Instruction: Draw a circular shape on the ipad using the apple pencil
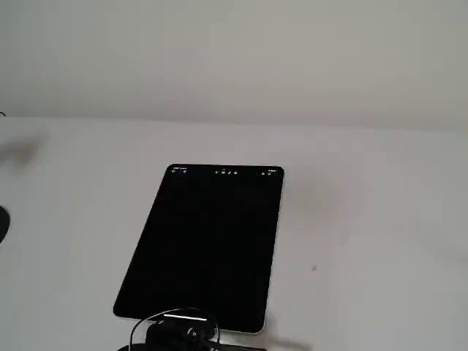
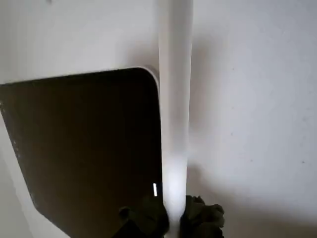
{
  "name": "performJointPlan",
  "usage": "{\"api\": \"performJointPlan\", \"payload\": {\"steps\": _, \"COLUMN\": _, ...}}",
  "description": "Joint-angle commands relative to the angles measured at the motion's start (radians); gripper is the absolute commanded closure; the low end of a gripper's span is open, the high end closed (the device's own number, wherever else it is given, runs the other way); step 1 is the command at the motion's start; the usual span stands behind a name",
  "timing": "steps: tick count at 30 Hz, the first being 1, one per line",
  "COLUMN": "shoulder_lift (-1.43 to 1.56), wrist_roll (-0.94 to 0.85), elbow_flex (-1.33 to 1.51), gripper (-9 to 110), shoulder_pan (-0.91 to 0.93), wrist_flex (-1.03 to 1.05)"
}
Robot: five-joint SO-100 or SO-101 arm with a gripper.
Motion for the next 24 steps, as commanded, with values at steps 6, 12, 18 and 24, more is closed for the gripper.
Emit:
{"api": "performJointPlan", "payload": {"steps": 6, "shoulder_lift": 0.008, "wrist_roll": -0.018, "elbow_flex": -0.003, "gripper": 101, "shoulder_pan": 0.012, "wrist_flex": -0.028}}
{"api": "performJointPlan", "payload": {"steps": 12, "shoulder_lift": 0.008, "wrist_roll": -0.018, "elbow_flex": -0.003, "gripper": 101, "shoulder_pan": 0.012, "wrist_flex": -0.028}}
{"api": "performJointPlan", "payload": {"steps": 18, "shoulder_lift": 0.008, "wrist_roll": -0.028, "elbow_flex": -0.003, "gripper": 101, "shoulder_pan": 0.003, "wrist_flex": -0.029}}
{"api": "performJointPlan", "payload": {"steps": 24, "shoulder_lift": 0.008, "wrist_roll": -0.114, "elbow_flex": 0.014, "gripper": 101, "shoulder_pan": -0.034, "wrist_flex": -0.100}}
